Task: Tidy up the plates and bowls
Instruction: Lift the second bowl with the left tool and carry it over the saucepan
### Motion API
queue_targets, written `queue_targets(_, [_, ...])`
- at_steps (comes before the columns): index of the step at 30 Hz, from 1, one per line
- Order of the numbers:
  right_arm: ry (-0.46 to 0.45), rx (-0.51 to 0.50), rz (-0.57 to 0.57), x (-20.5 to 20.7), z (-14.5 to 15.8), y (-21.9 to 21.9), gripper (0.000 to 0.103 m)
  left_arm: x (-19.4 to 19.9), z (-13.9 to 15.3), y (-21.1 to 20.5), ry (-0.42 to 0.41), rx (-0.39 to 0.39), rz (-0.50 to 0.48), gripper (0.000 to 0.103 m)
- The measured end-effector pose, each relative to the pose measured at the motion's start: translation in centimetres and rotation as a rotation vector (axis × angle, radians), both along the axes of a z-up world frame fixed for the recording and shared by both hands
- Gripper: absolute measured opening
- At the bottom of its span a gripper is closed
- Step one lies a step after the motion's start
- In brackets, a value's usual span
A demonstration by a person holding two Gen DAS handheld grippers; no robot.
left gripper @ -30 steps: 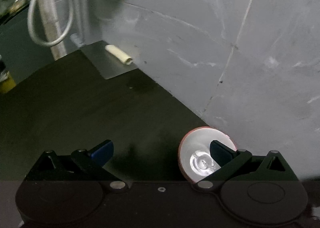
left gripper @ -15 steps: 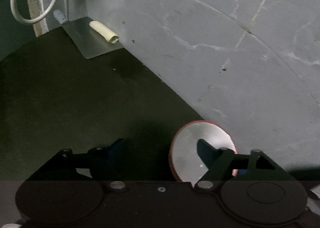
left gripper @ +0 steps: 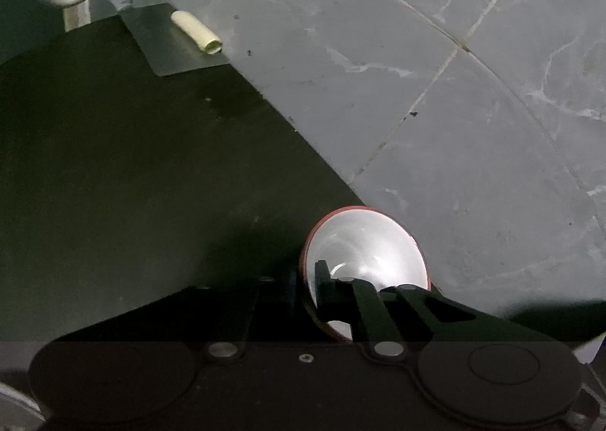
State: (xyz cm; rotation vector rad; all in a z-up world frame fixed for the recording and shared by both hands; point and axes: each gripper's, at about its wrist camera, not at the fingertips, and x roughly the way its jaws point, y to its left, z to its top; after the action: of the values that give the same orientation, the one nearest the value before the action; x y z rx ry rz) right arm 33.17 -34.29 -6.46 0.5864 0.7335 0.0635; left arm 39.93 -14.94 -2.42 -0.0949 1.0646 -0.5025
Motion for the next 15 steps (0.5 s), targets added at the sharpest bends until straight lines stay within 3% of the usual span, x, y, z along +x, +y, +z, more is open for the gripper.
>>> queue_targets(8, [0.001,-0.002,0.074,-0.9,1.0,-0.2,0.022,-2.1,1.3,1.4,-0.027,-0.031,0.024,0.009])
queue_targets(15, [-0.073,-0.026,0.145,-2.9,4.0,0.1,0.022,-5.2,4.0,3.2,-0.087,-0.097,0.072,0.009])
